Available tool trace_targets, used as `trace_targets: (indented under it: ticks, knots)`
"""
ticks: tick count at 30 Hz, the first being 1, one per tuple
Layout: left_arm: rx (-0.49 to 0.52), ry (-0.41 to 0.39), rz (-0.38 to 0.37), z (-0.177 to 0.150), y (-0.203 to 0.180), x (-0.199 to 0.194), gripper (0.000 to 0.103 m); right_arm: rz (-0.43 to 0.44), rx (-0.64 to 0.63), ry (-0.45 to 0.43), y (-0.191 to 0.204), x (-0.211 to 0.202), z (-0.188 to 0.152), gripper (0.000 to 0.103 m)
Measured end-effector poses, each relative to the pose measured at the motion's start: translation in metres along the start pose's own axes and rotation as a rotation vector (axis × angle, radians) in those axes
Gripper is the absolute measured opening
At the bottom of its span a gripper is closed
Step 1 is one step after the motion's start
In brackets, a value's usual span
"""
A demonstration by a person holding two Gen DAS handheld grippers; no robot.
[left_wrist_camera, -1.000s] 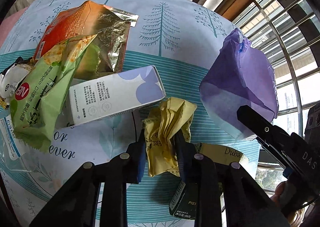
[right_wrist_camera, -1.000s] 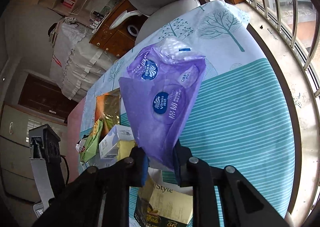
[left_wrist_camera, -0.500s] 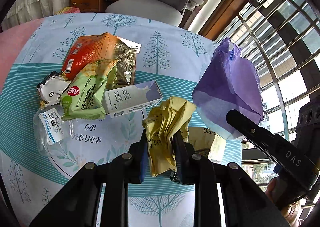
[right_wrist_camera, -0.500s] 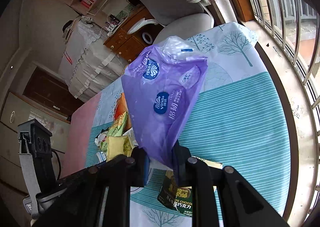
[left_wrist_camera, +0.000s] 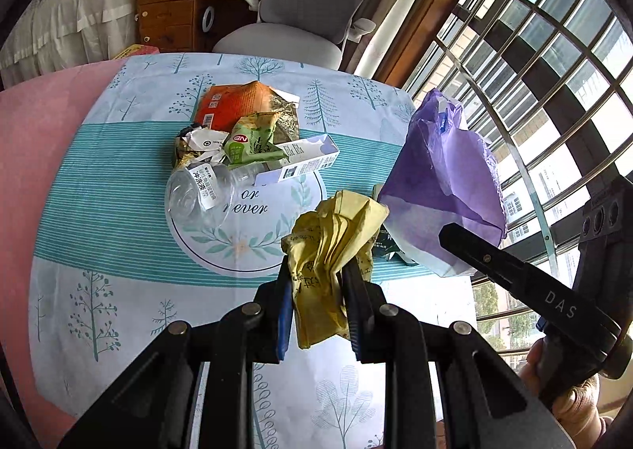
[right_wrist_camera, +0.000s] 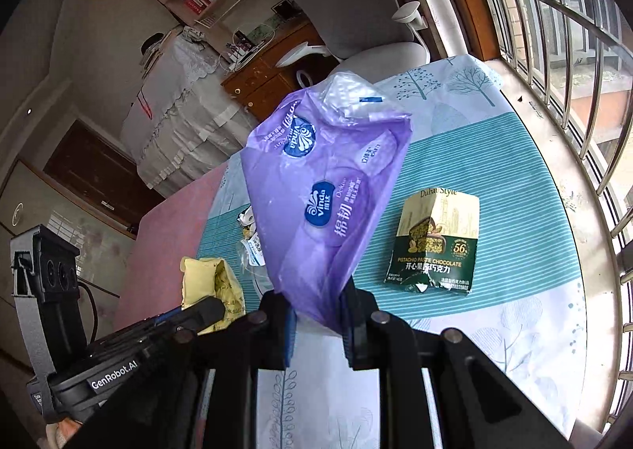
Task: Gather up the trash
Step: 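Carry the purple bag and yellow paper over the trash bin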
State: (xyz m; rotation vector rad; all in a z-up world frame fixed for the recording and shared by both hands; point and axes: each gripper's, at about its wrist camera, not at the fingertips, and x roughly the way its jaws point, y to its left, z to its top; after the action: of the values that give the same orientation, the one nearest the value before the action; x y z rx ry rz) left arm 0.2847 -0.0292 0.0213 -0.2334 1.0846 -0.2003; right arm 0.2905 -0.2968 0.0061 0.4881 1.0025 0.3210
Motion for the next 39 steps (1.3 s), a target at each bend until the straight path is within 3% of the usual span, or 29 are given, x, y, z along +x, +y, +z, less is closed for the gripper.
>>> trace_targets:
  ticks: [13, 20, 31, 39]
  knots:
    - [0.125, 0.022, -0.038, -0.122, 0.066, -0.088, 0.021, -0.09, 0.084, -0.054, 0.06, -0.054, -0.164, 0.018]
    - [0.157, 0.071, -0.062, -0.18, 0.093, -0.11, 0.021, -0.141, 0.108, -0.012, 0.086, -0.065, -0.243, 0.018]
    - [0.16, 0.197, -0.058, -0.251, 0.093, -0.083, 0.021, -0.193, 0.081, 0.169, 0.087, -0.054, -0.332, 0.018]
    - [0.122, 0.28, -0.028, -0.305, 0.093, -0.018, 0.021, -0.164, 0.13, 0.327, 0.039, -0.004, -0.386, 0.018]
